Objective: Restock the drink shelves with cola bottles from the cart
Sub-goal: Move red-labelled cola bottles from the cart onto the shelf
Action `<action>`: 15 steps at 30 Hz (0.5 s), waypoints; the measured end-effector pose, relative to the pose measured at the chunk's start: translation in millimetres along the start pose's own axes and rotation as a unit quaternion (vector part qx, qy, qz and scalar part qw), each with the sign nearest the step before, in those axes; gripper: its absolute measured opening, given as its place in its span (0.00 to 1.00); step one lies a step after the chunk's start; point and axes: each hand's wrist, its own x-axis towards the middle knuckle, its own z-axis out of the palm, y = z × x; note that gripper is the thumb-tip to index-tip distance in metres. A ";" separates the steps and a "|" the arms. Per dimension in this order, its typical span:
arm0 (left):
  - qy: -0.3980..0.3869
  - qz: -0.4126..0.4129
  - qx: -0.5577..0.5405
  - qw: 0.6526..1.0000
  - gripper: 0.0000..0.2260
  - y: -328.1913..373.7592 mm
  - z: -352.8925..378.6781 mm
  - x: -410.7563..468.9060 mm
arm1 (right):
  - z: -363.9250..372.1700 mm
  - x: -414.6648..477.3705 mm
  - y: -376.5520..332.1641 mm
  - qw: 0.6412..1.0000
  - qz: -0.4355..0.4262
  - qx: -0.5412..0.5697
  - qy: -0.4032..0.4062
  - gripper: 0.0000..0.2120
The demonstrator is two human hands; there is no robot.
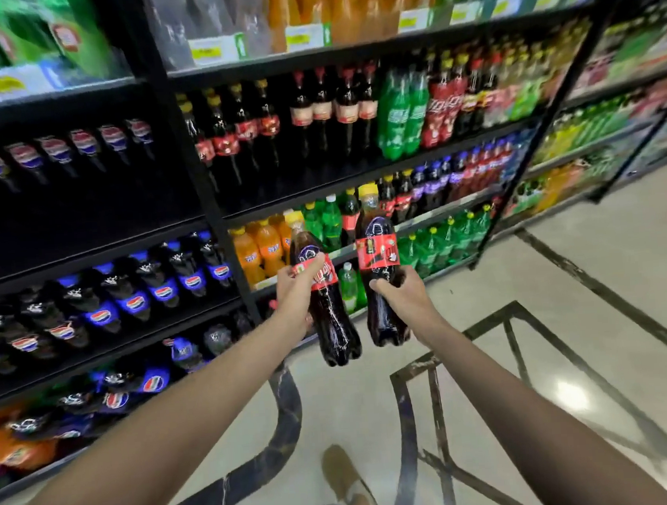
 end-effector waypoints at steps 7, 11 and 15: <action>-0.001 -0.005 0.032 0.999 0.29 24.3 51.2 78.5 | -17.7 90.7 -15.5 1.000 0.021 -0.017 -0.013 0.16; 0.013 0.007 0.041 0.999 0.32 42.2 57.5 114.2 | -6.5 132.4 -30.9 0.999 0.008 -0.026 -0.023 0.16; 0.046 0.011 0.045 0.998 0.28 57.3 48.4 145.6 | 16.4 170.9 -44.2 0.997 -0.003 -0.028 -0.070 0.15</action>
